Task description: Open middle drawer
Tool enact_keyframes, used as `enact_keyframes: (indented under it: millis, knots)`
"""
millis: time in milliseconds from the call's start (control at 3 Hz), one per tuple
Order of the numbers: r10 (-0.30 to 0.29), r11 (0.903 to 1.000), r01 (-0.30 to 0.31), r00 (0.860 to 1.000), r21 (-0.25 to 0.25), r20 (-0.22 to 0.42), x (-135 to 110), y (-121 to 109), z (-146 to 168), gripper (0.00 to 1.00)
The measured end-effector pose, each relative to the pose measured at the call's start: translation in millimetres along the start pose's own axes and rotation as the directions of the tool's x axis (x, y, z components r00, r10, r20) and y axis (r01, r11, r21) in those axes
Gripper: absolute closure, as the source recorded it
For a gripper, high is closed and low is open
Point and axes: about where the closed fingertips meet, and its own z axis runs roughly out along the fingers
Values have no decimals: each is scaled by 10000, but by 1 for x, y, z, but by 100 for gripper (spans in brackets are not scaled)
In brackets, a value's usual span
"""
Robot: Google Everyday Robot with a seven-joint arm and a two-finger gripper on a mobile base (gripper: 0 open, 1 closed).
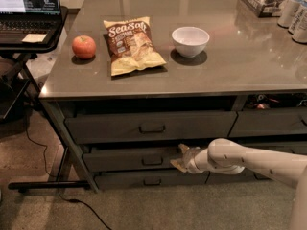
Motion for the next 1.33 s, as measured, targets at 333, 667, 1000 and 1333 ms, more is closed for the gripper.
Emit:
enact_keyframes:
  millis: [333,667,1000,1333]
  knots:
    - [1,10000,-1,10000,0,0,-3,-4,-1,100]
    - [2,10000,-2,10000,0,0,-6,-10,-3,100]
    - [3,10000,-3,10000,0,1,-9,-13,-6,100]
    - [3,10000,-3,10000,0,1,-10,-14,-11,100]
